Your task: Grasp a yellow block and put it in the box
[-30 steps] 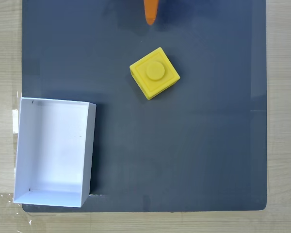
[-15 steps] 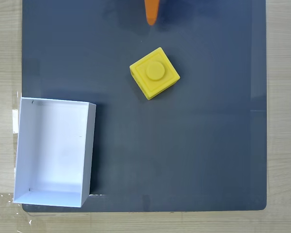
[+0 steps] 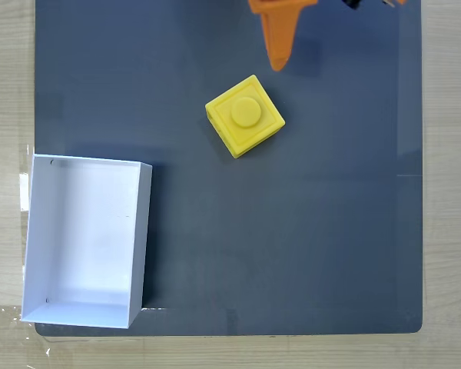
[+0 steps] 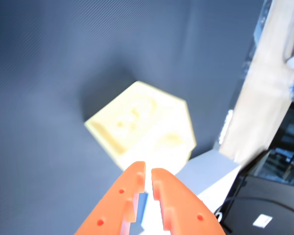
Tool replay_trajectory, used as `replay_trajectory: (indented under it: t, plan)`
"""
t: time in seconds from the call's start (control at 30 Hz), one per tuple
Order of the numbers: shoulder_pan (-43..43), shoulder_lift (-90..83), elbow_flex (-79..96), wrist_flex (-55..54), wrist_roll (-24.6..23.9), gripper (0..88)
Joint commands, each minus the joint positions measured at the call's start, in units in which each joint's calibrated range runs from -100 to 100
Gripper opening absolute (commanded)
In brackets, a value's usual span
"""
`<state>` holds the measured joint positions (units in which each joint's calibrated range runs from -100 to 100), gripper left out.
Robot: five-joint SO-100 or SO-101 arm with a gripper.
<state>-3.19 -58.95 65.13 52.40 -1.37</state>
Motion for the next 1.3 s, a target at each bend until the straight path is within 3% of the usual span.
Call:
replay_trajectory:
  t: [0.0, 0.17, 0.43, 0.57, 0.73, 0.83, 1.27]
  plan:
    - [-0.51, 11.33, -15.15, -0.22, 0.11, 2.1]
    - [-0.51, 23.79, -32.70, 14.79, 1.22, 2.2]
    - [0.25, 36.41, -58.03, 37.39, 11.08, 2.3]
    - [1.85, 41.16, -65.54, 44.63, 15.59, 12.3]
    - [5.97, 46.75, -68.43, 46.81, 19.05, 35.0]
    - [8.41, 49.97, -68.34, 46.55, 21.10, 43.2]
    - [9.93, 66.41, -68.61, 45.94, 24.41, 45.8]
